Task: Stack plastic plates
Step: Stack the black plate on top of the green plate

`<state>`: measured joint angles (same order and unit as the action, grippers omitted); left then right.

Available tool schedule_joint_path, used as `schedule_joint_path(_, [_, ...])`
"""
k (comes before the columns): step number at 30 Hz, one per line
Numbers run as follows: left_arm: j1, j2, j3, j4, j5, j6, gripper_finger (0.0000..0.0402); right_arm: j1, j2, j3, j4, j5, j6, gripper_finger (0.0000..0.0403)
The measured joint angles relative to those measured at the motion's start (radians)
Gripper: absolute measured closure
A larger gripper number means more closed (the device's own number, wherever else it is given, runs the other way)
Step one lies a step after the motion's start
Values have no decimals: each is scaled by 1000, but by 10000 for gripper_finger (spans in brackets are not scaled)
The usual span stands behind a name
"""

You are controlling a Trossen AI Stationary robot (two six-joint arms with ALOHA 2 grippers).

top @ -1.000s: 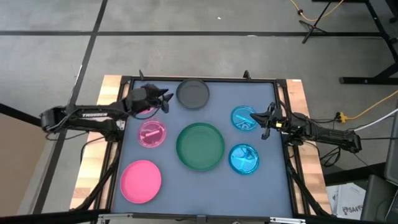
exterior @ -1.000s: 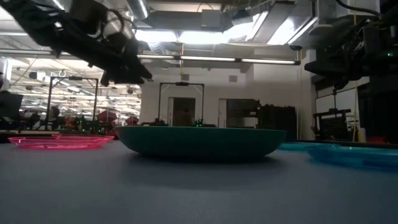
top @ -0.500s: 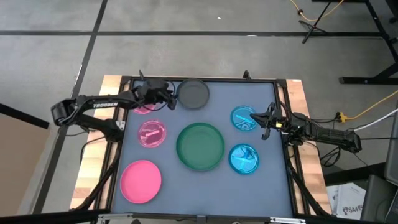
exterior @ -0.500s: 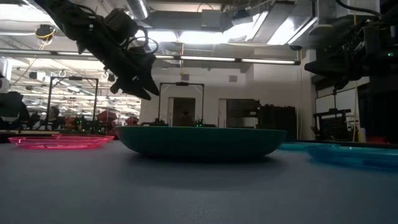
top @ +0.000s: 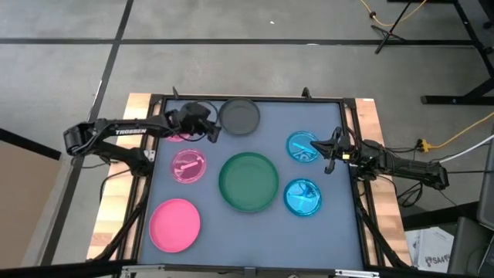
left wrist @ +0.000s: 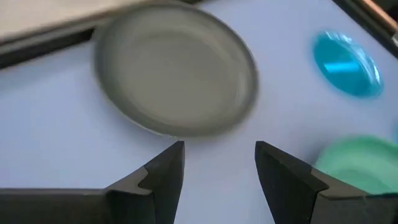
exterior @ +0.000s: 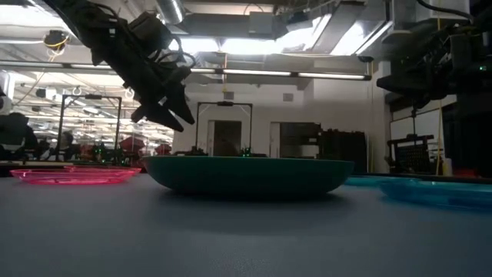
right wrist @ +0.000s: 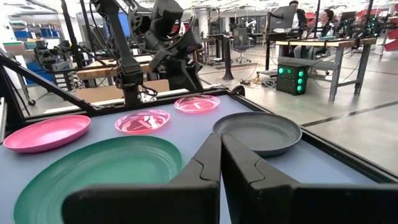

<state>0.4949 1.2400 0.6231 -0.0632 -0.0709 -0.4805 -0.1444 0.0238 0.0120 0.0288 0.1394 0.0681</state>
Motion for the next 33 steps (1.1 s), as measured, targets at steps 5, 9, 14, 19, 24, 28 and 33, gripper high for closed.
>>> schedule_joint_path(5, [69, 32, 0, 11, -36, -48, 211, 0, 0, -1, 19, 11, -24, 398])
schedule_joint_path(9, [145, 95, 3, 14, -1, -53, 212, 0, 0, -1, 19, 11, -23, 398])
schedule_joint_path(14, [199, 199, 55, 13, 49, -44, 212, 0, 0, -1, 19, 9, -23, 398])
schedule_joint_path(19, [224, 314, 140, 12, 108, -11, 212, 0, 0, -1, 19, 8, -23, 398])
schedule_joint_path(24, [240, 413, 218, -16, 100, 21, 212, 0, 0, -1, 20, 8, -22, 398])
schedule_joint_path(28, [250, 467, 257, -11, 93, 44, 212, 0, 0, -1, 21, 8, -22, 398])
schedule_joint_path(33, [254, 511, 270, -14, 80, 48, 212, 0, 0, -1, 22, 7, -22, 398])
